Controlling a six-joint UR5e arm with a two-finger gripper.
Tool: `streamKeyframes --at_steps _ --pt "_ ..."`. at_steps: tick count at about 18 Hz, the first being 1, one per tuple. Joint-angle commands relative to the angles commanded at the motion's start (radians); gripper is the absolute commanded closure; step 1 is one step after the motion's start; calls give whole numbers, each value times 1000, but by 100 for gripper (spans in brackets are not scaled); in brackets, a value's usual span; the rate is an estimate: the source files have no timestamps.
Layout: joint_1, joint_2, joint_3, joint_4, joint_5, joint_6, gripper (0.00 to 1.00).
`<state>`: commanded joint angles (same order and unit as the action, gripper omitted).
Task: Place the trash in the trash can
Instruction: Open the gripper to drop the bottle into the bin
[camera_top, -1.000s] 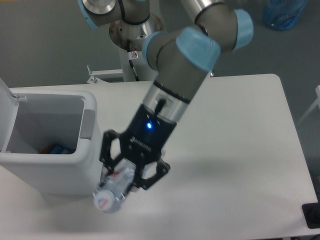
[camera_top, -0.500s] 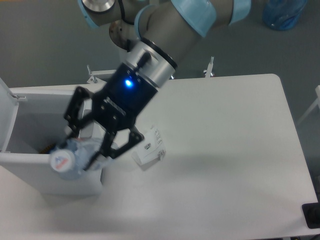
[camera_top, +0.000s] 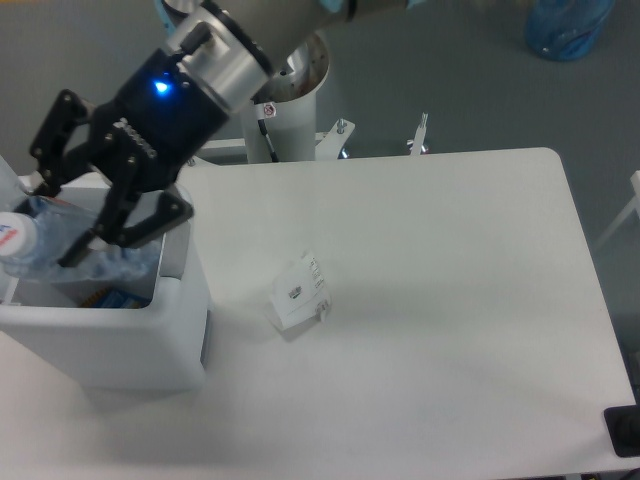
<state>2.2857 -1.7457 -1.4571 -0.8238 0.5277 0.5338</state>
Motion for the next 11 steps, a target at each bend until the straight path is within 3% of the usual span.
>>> streamKeyframes --at_steps 1,2,3,11 --pt "-6 8 -11 2 0 6 27" --pt "-8 12 -23 2 0 14 6" --pt "-9 15 -32 2 0 15 0" --pt "24 66 -104 2 2 28 0"
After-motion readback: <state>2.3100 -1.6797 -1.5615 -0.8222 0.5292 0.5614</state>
